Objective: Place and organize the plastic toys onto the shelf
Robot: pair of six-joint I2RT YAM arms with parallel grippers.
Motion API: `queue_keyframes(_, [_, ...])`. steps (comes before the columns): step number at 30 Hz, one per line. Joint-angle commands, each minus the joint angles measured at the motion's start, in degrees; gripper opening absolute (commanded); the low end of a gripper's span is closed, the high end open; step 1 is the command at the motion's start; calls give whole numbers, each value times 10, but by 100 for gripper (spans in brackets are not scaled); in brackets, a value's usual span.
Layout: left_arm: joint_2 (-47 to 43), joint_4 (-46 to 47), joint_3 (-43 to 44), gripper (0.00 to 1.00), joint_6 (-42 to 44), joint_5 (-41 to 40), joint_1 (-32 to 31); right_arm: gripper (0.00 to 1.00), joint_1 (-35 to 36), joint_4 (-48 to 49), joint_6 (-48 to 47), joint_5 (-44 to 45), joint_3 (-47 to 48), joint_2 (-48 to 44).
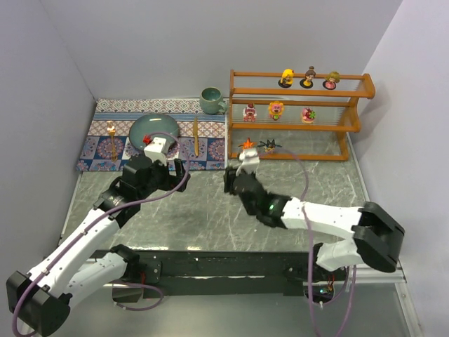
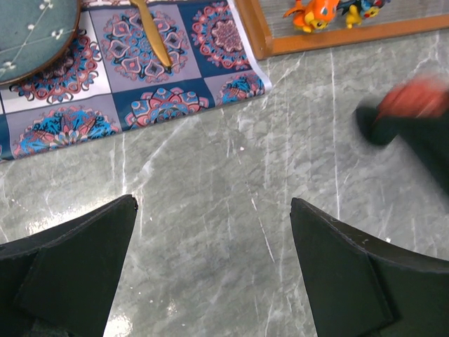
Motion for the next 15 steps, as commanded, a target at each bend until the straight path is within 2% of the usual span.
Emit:
queue_keyframes(1, [4, 1, 10, 97, -2, -8, -1, 26, -69, -111, -67, -72, 105, -42])
queue_keyframes(6, [6, 0, 11, 97, -2, -11, 1, 29, -136, -206, -107, -109, 237, -31])
queue_keyframes(15, [12, 0, 12, 97, -1, -3, 11, 29, -246, -248, -162, -170, 415, 41])
